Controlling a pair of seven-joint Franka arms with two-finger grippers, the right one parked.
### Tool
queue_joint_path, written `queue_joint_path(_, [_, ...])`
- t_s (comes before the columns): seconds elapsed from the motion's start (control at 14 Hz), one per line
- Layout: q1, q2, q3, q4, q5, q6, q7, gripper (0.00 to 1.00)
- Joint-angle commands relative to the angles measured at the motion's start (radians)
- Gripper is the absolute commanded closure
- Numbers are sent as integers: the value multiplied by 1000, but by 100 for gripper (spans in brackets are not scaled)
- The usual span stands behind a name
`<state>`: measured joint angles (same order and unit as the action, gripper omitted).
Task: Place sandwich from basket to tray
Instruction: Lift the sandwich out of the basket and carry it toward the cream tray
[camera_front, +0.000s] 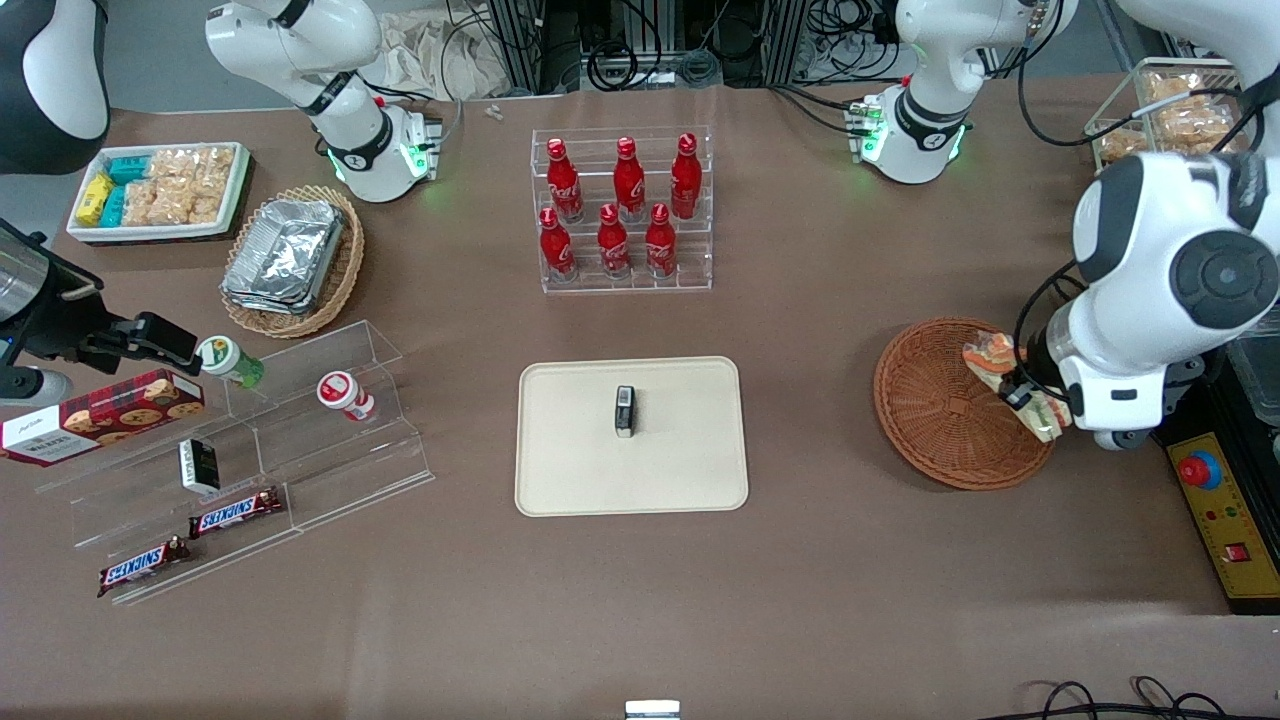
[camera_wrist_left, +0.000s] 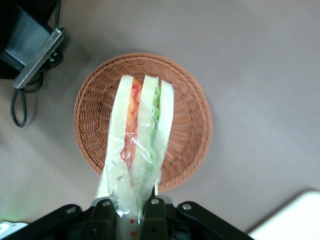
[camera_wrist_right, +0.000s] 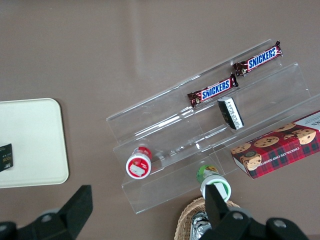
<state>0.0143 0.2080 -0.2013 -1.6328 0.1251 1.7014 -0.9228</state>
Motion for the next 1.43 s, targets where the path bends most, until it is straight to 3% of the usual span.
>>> queue_joint_path(0.0, [3, 41, -75, 139, -19, -97, 65, 100])
queue_joint_path(0.14, [3, 42, -130, 159, -83, -89, 88, 100])
queue_joint_path(0.5, [-16, 141, -291, 159, -68, 24, 139, 100])
queue_joint_path(1.0, [-195, 356, -293, 166, 63, 231, 39, 100])
queue_joint_path(1.36, [-209, 448, -291, 165, 73, 379, 9, 100])
